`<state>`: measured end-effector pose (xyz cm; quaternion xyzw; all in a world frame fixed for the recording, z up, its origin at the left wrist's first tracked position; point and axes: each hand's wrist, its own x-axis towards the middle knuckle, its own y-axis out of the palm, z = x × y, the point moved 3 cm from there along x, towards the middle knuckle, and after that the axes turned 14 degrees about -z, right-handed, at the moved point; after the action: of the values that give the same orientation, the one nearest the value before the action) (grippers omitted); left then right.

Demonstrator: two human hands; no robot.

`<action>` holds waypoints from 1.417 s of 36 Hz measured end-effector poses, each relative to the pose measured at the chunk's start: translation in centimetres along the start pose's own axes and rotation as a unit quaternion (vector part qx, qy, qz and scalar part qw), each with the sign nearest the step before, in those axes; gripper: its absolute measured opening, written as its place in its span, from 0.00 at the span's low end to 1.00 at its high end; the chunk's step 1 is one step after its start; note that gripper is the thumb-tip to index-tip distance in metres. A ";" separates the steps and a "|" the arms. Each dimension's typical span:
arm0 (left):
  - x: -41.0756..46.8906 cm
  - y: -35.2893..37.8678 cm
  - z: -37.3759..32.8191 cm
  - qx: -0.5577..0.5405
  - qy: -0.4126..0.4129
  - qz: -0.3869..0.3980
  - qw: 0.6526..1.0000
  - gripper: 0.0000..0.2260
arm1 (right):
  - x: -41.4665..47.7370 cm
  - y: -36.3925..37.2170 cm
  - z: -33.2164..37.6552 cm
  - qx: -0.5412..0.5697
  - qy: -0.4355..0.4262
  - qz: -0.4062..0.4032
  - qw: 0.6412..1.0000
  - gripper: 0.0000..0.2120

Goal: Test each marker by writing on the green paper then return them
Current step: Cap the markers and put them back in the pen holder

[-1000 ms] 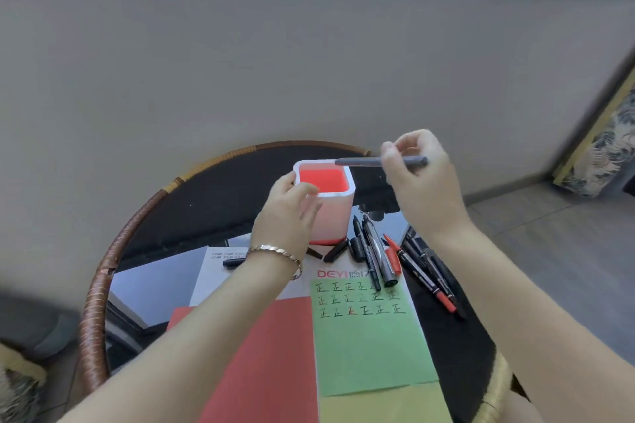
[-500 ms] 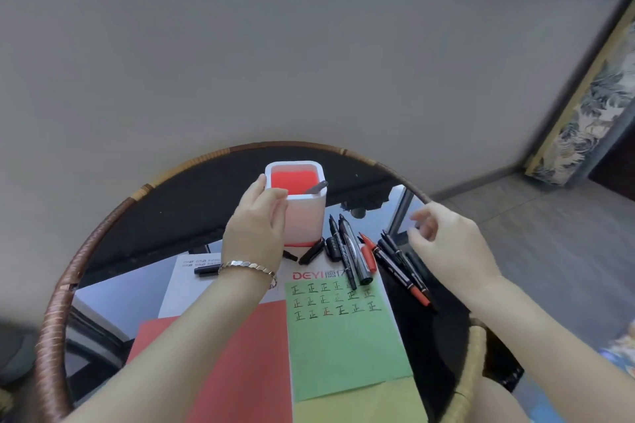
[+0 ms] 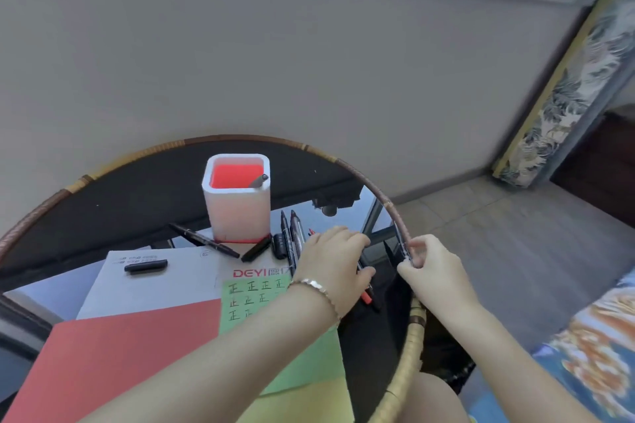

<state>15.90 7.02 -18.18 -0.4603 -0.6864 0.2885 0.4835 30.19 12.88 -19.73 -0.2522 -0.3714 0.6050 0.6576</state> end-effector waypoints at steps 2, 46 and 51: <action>1.4 1.2 -0.3 0.048 -0.012 0.046 0.998 0.19 | -0.3 -0.7 -0.3 0.053 0.014 -0.005 0.998 0.14; -9.6 -9.6 10.2 -0.624 -0.512 -0.055 0.588 0.05 | -7.8 2.0 9.4 0.230 -0.118 0.135 0.957 0.12; -9.4 -10.5 9.9 -0.555 -0.462 -0.097 0.685 0.03 | -8.4 1.3 10.0 0.265 -0.151 0.147 0.941 0.14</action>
<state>4.07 -5.40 -16.73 -0.3839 -0.8984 -0.0175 -0.2127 21.49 3.59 -16.31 -0.0257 -0.2513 0.8027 0.5402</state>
